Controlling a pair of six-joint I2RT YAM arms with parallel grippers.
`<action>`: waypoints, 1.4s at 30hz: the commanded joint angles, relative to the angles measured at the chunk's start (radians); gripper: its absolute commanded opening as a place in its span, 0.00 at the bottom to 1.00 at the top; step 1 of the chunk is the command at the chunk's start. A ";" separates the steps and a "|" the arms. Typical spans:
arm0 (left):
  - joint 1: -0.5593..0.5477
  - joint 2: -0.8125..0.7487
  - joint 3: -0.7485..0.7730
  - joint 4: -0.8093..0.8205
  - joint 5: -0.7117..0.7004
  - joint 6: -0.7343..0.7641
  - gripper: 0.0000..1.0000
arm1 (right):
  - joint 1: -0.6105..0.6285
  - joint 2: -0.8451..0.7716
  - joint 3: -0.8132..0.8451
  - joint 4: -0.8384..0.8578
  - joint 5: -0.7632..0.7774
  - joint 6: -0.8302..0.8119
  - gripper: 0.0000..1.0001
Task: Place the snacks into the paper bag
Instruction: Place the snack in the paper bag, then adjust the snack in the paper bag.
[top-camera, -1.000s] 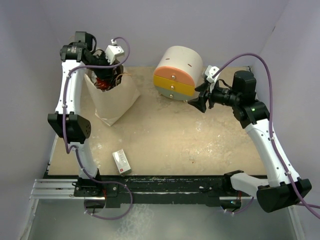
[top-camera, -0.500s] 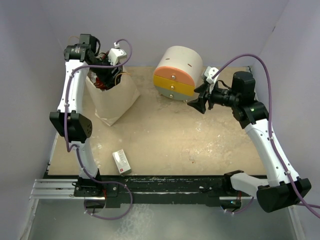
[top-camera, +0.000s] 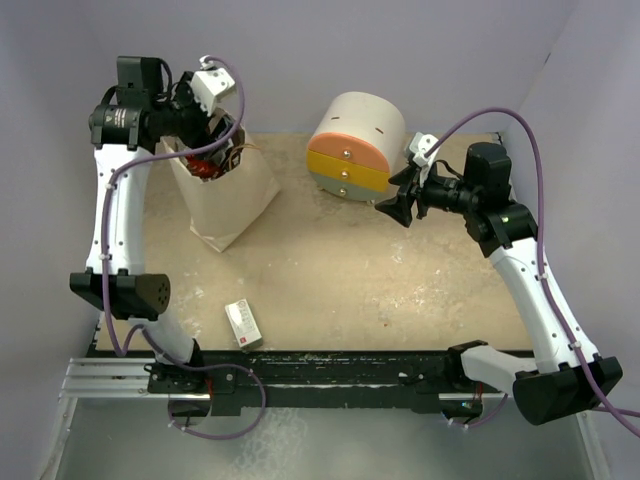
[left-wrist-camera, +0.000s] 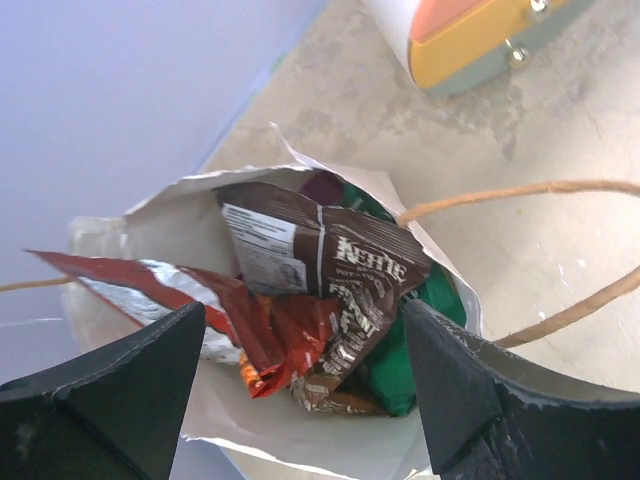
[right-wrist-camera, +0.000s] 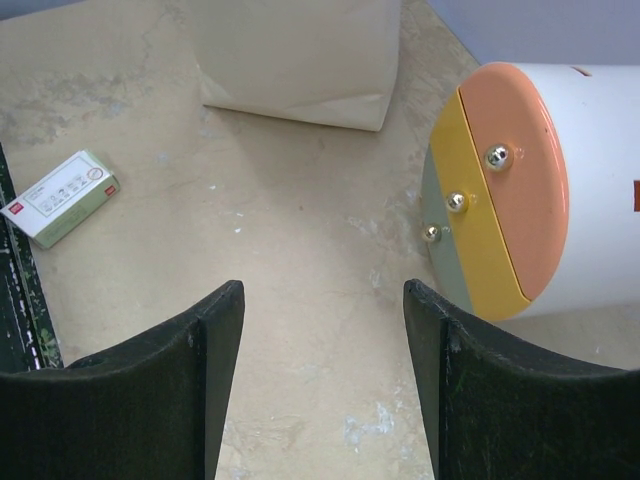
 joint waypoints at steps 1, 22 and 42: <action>0.009 -0.075 -0.071 0.230 -0.057 -0.109 0.83 | -0.004 0.001 0.000 0.046 -0.032 0.011 0.68; 0.142 0.058 -0.144 0.486 -0.127 -0.381 0.43 | -0.007 -0.011 -0.024 0.050 -0.039 0.008 0.68; 0.038 0.201 -0.191 0.144 0.004 -0.190 0.30 | -0.013 0.001 -0.019 0.051 -0.041 0.011 0.68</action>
